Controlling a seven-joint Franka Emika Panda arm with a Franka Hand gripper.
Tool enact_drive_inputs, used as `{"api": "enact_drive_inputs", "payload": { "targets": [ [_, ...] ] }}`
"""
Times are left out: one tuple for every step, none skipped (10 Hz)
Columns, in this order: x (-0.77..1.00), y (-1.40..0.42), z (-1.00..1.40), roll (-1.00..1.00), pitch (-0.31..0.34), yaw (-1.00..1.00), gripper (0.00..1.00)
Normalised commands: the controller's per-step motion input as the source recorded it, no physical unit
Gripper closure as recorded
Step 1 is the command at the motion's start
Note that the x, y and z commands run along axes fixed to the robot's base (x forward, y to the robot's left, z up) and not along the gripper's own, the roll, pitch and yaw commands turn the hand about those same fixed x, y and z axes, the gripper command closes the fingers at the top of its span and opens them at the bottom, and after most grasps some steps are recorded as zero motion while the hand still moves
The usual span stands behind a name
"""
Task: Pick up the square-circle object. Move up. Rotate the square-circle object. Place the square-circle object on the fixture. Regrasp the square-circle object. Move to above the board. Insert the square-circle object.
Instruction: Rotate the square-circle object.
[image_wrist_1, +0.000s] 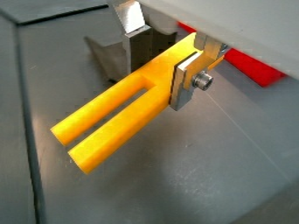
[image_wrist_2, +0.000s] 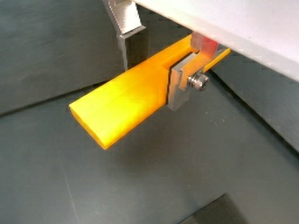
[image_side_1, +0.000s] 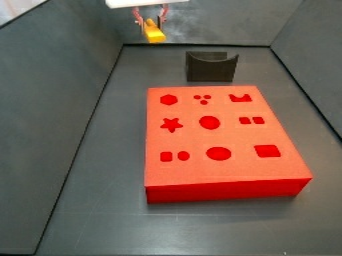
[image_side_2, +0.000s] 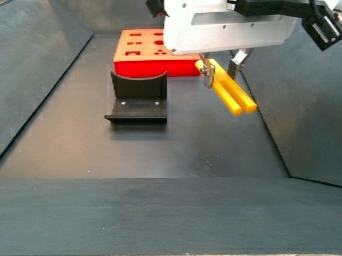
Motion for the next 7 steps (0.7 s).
{"api": "enact_drive_inputs", "payload": {
  "targets": [
    [0.02, 0.01, -0.02, 0.0, -0.021, -1.0, 1.0],
    [0.02, 0.01, -0.02, 0.0, -0.024, -0.87, 1.0],
    [0.02, 0.01, -0.02, 0.0, -0.024, -0.64, 1.0],
    [0.02, 0.01, -0.02, 0.0, -0.022, -0.38, 1.0],
    [0.01, 0.01, -0.02, 0.0, -0.022, -0.29, 1.0],
    [0.0, 0.0, -1.0, 0.0, 0.0, 0.0, 1.0],
    [0.0, 0.0, -1.0, 0.0, -0.005, 0.05, 1.0]
  ]
}}
